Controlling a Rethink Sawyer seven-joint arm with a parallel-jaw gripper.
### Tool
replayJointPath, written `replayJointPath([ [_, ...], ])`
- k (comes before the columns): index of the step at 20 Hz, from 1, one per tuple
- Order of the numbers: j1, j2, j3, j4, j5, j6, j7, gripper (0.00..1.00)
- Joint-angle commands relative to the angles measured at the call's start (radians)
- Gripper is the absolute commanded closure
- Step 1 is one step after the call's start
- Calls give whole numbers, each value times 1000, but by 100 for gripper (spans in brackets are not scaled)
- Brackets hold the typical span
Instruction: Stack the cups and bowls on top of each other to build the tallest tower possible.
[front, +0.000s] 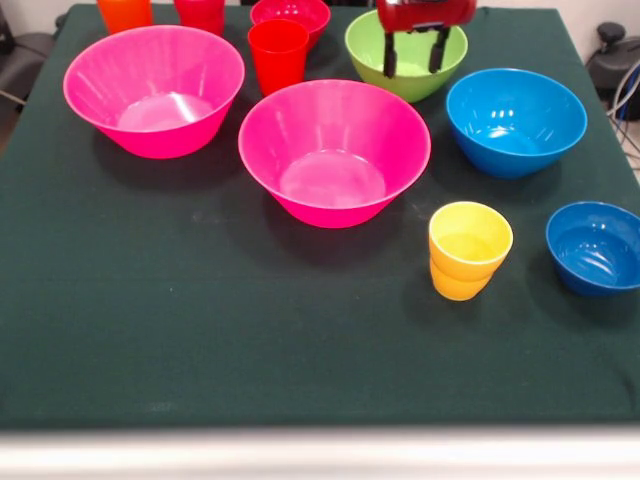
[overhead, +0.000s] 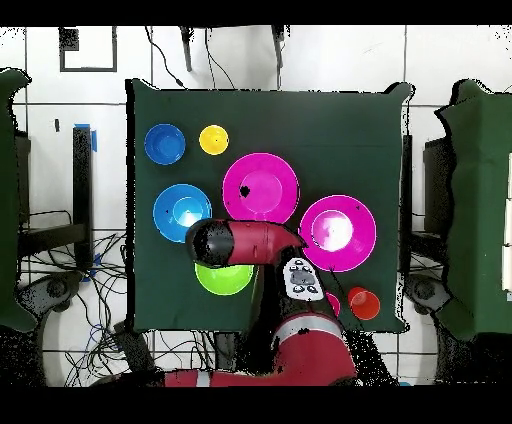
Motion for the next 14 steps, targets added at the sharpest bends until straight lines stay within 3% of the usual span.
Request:
replayJointPath([
  [1,-11,12,114,-135,65,144,91,0],
  [4,-12,0,110,-171,72,192,81,0],
  [14,14,131,66,-340,40,197,81,0],
])
